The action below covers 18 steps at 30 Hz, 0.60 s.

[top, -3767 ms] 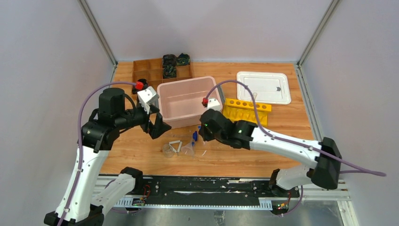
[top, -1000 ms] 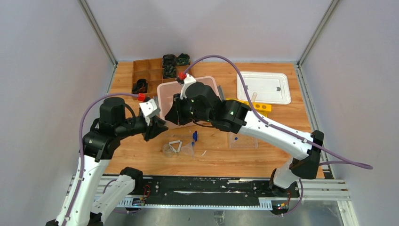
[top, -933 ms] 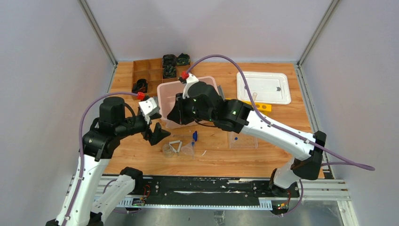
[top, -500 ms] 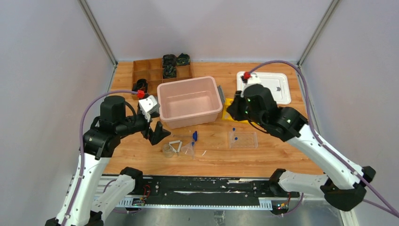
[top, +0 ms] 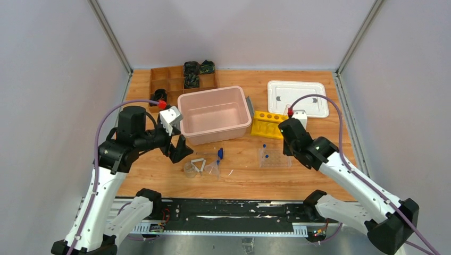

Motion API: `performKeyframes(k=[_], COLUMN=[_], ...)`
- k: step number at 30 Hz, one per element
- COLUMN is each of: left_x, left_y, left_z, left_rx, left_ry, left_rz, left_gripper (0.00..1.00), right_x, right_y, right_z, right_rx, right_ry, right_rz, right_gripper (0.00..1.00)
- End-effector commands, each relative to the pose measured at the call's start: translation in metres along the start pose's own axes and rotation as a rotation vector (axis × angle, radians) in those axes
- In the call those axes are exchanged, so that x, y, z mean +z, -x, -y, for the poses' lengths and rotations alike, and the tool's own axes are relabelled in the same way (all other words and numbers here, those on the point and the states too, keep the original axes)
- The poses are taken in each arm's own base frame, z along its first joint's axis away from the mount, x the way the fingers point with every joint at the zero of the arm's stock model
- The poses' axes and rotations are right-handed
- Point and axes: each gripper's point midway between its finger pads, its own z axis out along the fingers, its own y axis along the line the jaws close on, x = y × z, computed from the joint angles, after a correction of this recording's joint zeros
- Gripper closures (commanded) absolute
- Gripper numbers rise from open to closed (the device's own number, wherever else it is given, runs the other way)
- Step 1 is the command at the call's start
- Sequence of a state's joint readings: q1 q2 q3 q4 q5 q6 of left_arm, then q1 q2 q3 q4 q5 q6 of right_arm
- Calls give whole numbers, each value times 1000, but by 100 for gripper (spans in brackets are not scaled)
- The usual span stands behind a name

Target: Organize the chemistry lab equipment

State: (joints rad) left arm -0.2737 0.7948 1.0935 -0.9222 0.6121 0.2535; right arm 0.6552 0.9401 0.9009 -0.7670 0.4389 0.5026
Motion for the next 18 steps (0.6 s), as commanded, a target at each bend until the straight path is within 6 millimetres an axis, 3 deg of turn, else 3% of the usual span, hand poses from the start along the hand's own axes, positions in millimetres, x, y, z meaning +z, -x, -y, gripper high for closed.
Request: performKeyframes(k=[1, 8, 18], left_x=[-4, -6, -3], left_y=[-6, -6, -10], left_z=[2, 3, 3], left_rx=[0, 14, 10], left_ry=[10, 10, 1], left_rz=[-21, -14, -25], left_gripper=[0, 0, 0], right_x=[24, 41, 66], right_y=[-1, -3, -17], right_z=[-3, -26, -33], right_rx=[63, 68, 56], right_ry=[-18, 71, 66], right_rz=[41, 57, 32], right_gripper=[100, 100, 100])
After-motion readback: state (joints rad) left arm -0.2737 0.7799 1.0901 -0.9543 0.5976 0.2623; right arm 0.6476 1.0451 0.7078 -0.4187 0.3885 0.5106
